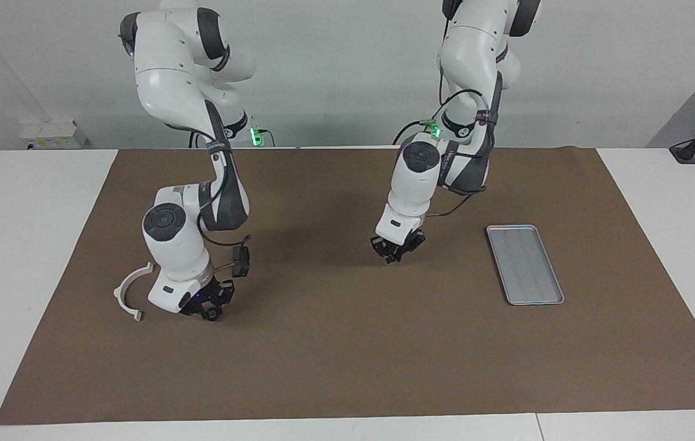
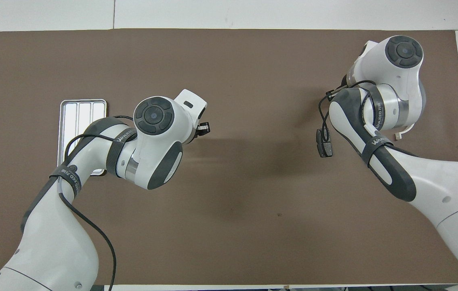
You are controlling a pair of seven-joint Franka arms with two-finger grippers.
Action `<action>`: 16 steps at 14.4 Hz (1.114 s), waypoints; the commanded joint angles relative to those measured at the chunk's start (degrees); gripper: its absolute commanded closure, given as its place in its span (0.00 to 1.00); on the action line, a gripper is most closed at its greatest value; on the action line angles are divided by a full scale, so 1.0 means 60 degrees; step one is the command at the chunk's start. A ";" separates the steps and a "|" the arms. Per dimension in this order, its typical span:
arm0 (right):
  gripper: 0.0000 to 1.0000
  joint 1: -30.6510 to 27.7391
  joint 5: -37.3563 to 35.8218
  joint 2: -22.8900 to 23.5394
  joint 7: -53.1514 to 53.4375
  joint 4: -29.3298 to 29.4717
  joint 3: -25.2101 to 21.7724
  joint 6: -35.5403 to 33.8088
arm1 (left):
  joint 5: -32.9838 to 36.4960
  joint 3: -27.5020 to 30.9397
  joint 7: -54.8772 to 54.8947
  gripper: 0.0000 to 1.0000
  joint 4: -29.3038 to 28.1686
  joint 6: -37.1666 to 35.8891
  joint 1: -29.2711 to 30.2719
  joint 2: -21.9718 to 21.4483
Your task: Place bearing gear from tray to pile
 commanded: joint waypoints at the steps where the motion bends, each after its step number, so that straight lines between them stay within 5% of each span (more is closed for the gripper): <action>1: 1.00 -0.0160 0.0009 -0.0014 -0.0013 -0.0269 0.0129 0.0381 | -0.0016 0.0178 -0.0183 1.00 0.0240 0.0333 -0.0244 0.0338; 5: 1.00 -0.0117 0.0038 -0.0029 0.0249 -0.0240 0.0129 0.0251 | 0.0013 0.0178 -0.0183 1.00 -0.0023 0.0624 -0.0303 0.0352; 6: 0.67 -0.0073 0.0038 -0.0043 0.0570 -0.0211 0.0129 0.0192 | 0.0013 0.0178 -0.0183 1.00 -0.0125 0.0771 -0.0303 0.0352; 7: 0.03 -0.0014 0.0038 -0.0116 0.0805 -0.0196 0.0129 0.0119 | 0.0013 0.0178 -0.0183 1.00 -0.0213 0.0903 -0.0303 0.0352; 13: 0.00 0.0659 0.0125 -0.1038 0.2590 0.0930 0.0202 -0.2939 | 0.0013 0.0207 -0.0197 1.00 -0.0550 0.1153 -0.0303 0.0338; 16: 0.00 0.1186 0.0155 -0.1493 0.3982 0.0991 0.0290 -0.3586 | 0.0013 0.0207 -0.0227 1.00 -0.0580 0.1139 -0.0303 0.0338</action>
